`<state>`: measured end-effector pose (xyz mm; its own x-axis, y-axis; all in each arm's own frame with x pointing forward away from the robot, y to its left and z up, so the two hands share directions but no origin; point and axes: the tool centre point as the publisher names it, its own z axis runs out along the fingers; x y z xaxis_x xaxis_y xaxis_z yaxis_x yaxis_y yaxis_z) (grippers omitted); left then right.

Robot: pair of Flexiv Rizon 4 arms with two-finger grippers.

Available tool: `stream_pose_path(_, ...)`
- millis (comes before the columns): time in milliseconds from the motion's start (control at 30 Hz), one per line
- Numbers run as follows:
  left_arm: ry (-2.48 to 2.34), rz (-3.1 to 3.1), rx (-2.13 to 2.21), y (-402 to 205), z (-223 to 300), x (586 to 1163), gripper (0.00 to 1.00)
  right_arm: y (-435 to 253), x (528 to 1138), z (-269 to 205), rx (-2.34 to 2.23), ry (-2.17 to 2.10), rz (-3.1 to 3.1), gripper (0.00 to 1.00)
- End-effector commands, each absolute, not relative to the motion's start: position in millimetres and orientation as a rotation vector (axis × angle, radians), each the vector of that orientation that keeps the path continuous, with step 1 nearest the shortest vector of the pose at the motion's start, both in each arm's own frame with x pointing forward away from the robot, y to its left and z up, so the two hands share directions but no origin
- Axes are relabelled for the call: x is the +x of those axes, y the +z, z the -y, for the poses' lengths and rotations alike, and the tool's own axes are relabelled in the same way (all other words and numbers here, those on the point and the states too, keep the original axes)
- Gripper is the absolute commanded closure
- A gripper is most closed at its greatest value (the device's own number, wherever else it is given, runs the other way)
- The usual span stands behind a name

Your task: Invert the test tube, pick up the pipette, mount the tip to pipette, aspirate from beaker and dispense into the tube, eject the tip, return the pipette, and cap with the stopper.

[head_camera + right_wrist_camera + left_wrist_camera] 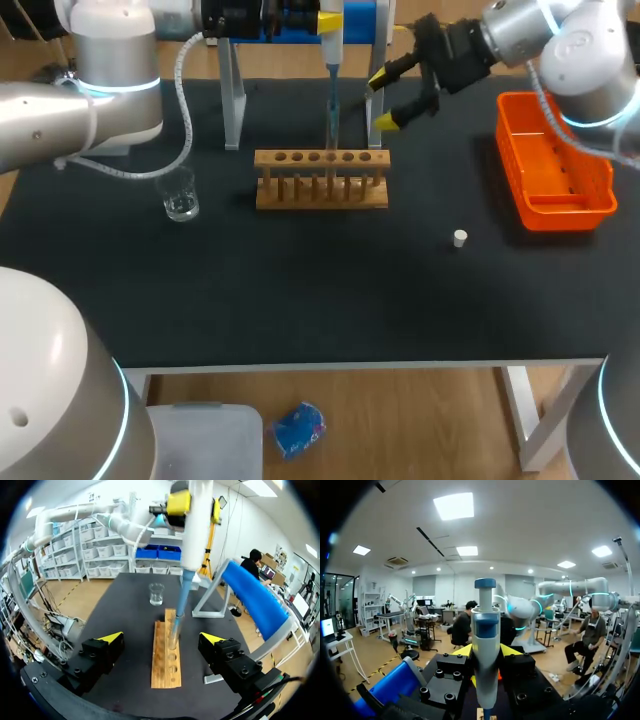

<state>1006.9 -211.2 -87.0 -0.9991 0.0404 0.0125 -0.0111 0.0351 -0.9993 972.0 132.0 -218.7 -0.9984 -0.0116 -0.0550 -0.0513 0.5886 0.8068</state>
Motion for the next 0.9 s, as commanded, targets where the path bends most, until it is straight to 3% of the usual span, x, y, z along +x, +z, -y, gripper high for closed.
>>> stream_pose_path(33, 2.155, 2.236, -0.030, -86, 211, 1007, 1.00, -187, 957, -115, -0.059, 1.394, -2.745, 0.00)
stream_pose_path(500, 2.155, 2.236, -0.030, -86, 211, 1007, 1.00, -89, 943, -103, -0.162, 1.472, -2.627, 0.00)
stream_pose_path(867, 2.155, 2.236, -0.030, -86, 211, 1007, 1.00, -43, 954, -120, -0.246, 1.597, -2.540, 0.00)
stream_pose_path(900, 2.155, 2.236, -0.030, -86, 211, 1007, 1.00, -39, 956, -122, -0.239, 1.613, -2.527, 0.55)
